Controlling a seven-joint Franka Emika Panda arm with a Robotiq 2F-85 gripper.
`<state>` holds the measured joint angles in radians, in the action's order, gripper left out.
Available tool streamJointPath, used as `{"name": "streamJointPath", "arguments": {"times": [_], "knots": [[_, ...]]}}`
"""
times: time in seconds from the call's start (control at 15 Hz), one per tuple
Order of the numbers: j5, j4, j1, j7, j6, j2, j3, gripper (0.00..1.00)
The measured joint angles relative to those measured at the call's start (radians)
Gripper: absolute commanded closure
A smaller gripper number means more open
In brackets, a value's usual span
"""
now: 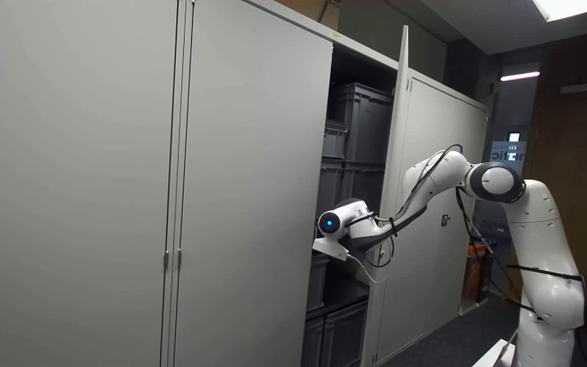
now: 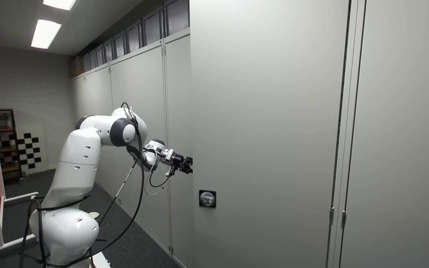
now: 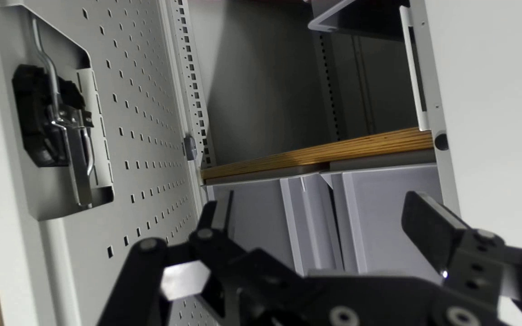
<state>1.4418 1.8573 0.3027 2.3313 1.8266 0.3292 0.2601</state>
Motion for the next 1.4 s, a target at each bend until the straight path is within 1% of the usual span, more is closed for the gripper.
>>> {"name": "streamJointPath", "arguments": {"times": [0.33, 1.4], "knots": [[-0.019, 0.0, 0.011, 0.0, -0.054, 0.0, 0.0, 0.0], [-0.059, 0.002, 0.01, 0.021, -0.188, 0.0, -0.006, 0.0]]}}
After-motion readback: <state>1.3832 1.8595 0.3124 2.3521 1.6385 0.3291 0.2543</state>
